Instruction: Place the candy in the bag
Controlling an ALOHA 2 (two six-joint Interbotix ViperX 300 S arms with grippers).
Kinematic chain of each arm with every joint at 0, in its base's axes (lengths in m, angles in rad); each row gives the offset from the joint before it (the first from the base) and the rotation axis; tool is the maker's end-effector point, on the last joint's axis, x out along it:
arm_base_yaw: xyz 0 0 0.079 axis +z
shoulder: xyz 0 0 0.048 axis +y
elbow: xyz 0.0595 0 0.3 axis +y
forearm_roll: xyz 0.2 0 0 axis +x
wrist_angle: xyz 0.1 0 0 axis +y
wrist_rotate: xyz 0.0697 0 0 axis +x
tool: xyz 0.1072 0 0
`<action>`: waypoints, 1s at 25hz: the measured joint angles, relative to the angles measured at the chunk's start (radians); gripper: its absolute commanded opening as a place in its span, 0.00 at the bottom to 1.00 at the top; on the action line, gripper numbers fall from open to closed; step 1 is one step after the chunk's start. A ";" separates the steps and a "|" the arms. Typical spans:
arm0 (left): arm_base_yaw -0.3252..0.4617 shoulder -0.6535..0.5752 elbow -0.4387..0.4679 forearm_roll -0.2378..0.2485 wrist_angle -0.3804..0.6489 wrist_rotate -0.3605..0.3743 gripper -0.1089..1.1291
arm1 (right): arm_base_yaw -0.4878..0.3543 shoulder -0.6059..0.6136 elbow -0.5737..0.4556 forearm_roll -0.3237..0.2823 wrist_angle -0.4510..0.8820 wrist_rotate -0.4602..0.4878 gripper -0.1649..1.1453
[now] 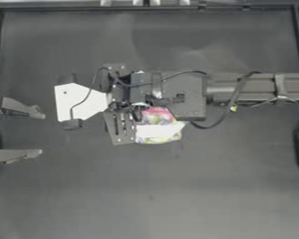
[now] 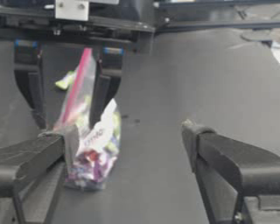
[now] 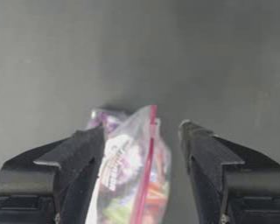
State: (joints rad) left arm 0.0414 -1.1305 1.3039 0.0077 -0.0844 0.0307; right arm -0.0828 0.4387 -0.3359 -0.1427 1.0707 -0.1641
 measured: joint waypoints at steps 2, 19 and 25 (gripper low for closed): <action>0.002 0.000 0.000 0.000 0.000 0.000 0.90 | 0.000 0.003 0.000 0.000 0.000 0.000 0.79; 0.002 0.000 0.006 0.000 0.000 0.000 0.90 | 0.000 0.017 -0.018 0.000 0.009 -0.009 0.61; 0.002 0.003 0.006 0.000 -0.002 -0.002 0.90 | 0.000 0.018 -0.018 -0.009 0.012 -0.011 0.59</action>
State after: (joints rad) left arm 0.0430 -1.1275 1.3100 0.0077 -0.0859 0.0291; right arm -0.0828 0.4571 -0.3543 -0.1519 1.0830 -0.1749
